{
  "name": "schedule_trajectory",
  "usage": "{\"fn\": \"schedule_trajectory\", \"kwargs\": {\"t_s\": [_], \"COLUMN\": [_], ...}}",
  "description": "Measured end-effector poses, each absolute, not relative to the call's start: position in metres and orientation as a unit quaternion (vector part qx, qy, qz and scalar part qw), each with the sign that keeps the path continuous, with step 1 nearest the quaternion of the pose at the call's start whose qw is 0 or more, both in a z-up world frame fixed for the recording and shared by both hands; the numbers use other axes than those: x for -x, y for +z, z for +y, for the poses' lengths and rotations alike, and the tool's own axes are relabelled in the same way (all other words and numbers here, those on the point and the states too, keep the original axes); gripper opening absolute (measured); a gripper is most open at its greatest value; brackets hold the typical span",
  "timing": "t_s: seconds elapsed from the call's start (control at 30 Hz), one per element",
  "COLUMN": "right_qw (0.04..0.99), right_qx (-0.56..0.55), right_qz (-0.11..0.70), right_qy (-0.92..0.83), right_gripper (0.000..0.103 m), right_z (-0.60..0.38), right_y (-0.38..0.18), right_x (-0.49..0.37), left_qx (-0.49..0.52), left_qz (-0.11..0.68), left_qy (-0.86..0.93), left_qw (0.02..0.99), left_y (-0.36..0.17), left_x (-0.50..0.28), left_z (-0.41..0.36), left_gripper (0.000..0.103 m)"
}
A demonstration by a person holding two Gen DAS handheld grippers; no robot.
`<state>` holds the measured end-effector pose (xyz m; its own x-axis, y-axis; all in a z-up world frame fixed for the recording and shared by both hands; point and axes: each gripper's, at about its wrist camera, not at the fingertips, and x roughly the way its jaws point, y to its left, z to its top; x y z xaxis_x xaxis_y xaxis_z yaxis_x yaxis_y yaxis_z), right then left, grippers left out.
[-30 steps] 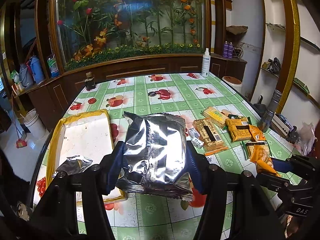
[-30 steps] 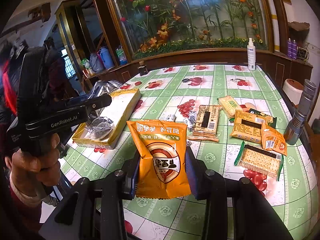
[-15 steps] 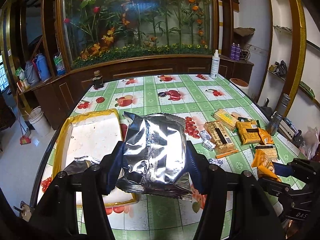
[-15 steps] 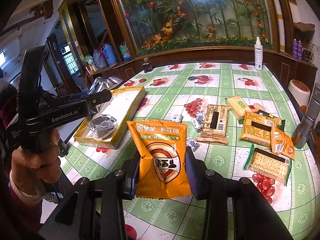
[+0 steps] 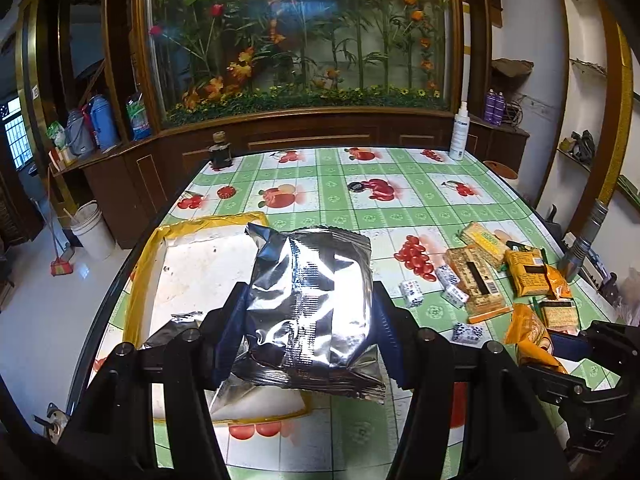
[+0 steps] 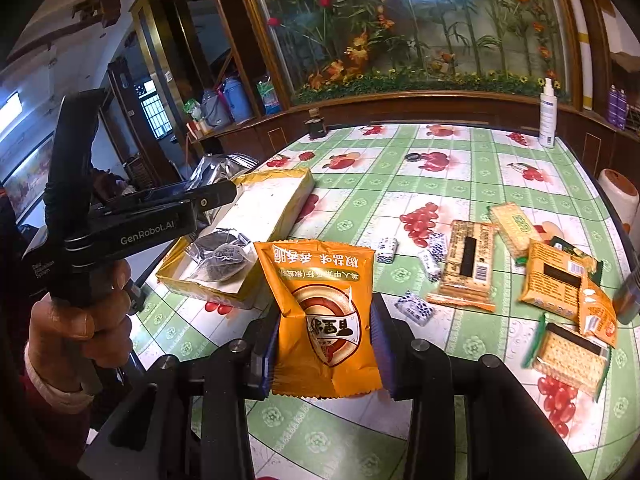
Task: Organize snacks
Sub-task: 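Lower both packets into the tray and open both tools to release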
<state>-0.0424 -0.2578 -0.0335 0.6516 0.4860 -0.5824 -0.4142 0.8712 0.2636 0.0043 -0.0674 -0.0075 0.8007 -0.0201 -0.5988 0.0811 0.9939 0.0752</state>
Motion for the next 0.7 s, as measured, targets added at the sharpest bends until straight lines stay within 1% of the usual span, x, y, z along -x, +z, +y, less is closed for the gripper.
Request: {"fn": "schedule_trajectory", "kwargs": {"t_s": [0.17,0.27,0.37,0.5,0.7], "right_qw": [0.902,0.897,0.889,0.875,0.864], "right_qx": [-0.051,-0.051,-0.052,-0.052,-0.034], "right_qz": [0.337,0.337,0.337,0.345,0.368], "right_qy": [0.265,0.283,0.307,0.335,0.341], "right_gripper": [0.04,0.04,0.04,0.04,0.04], "right_z": [-0.242,-0.226,-0.199,-0.153,-0.088], "right_y": [-0.033,-0.032,-0.033,-0.039,-0.059], "right_x": [0.03,0.015,-0.005,-0.037,-0.073], "left_qx": [-0.03,-0.007,0.037,0.045,0.054], "left_qz": [0.329,0.343,0.37,0.403,0.448], "left_qy": [-0.022,-0.004,0.015,0.05,0.073], "left_qw": [0.944,0.939,0.928,0.913,0.889], "left_y": [-0.012,-0.014,-0.02,-0.038,-0.068], "left_x": [-0.017,-0.038,-0.068,-0.102,-0.133], "left_z": [-0.049,-0.018,0.027,0.067,0.089], "left_gripper": [0.058,0.058,0.058,0.058,0.058]}}
